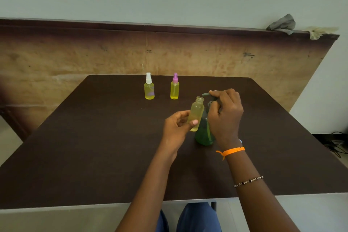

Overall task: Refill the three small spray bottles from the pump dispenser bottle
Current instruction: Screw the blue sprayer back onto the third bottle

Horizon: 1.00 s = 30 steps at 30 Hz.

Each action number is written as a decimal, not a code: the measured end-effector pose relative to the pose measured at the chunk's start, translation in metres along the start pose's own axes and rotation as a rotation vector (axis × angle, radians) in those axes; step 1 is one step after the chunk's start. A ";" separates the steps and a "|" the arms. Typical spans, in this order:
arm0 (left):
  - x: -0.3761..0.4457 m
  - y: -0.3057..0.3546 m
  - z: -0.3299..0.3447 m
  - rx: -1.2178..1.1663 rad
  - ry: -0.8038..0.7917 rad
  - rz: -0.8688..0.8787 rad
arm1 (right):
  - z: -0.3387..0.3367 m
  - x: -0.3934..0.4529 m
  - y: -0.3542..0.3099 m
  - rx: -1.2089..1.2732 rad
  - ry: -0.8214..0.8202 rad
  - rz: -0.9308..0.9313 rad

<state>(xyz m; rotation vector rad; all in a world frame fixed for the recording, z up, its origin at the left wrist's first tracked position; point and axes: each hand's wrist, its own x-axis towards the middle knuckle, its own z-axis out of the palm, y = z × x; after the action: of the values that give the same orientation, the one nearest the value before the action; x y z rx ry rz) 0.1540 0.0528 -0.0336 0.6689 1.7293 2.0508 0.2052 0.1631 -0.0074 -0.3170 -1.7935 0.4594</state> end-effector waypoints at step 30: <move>-0.021 0.005 -0.002 -0.001 0.088 0.024 | -0.056 -0.083 0.059 -0.342 -0.377 0.583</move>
<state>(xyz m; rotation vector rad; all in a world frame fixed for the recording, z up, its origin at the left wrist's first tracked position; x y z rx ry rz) 0.1701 0.0380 -0.0314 0.6106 1.7768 2.1268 0.2795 0.1867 -0.0932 -1.0675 -2.1387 0.6479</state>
